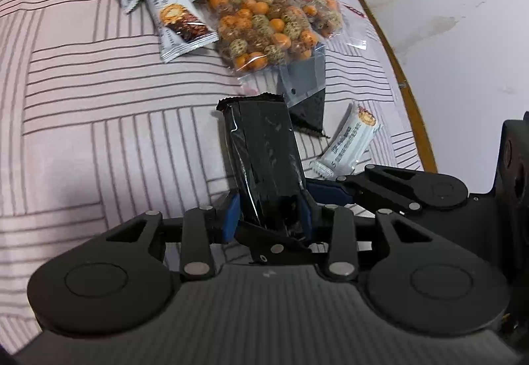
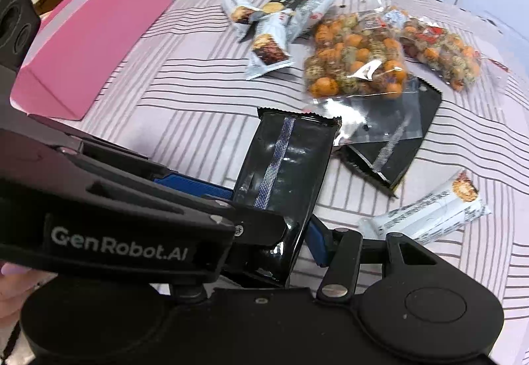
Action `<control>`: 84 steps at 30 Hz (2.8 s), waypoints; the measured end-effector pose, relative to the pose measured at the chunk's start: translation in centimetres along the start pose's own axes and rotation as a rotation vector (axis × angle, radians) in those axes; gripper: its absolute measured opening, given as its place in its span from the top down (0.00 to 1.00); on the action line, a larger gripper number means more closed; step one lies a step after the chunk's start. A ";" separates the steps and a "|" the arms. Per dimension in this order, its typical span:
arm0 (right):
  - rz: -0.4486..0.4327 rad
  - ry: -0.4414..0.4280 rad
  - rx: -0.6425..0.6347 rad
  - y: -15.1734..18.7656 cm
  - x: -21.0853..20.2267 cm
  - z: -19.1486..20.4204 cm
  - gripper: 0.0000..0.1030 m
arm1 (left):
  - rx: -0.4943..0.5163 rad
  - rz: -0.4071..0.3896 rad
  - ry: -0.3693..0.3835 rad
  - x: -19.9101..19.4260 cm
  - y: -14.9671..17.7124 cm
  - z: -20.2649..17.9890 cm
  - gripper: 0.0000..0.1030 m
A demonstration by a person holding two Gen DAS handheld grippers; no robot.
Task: Organize snacks
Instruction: 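Carry the black snack bar with the left tool over the pink box, then open the left tool to release the black bar into the box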
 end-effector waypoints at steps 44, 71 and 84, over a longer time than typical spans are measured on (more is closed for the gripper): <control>-0.283 -0.131 -0.304 -7.5 -13.2 20.7 0.43 | -0.067 -0.392 -0.162 -27.7 8.2 5.3 0.63; -0.247 -0.112 -0.319 -15.1 -1.6 25.0 0.30 | -0.308 -0.354 -0.353 -22.8 1.7 21.0 0.59; -0.345 -0.086 -0.285 -10.5 -13.1 17.4 0.29 | -0.219 -0.477 -0.394 -28.5 4.7 13.8 0.55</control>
Point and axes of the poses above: each gripper's, at about its wrist camera, not at the fingertips, and x roughly the way its jaws point, z to its left, y to its underside, the point moved 2 cm from there along x, roughly the way its jaws point, and after that the axes turned 11 degrees about z, right-handed, at the moved point
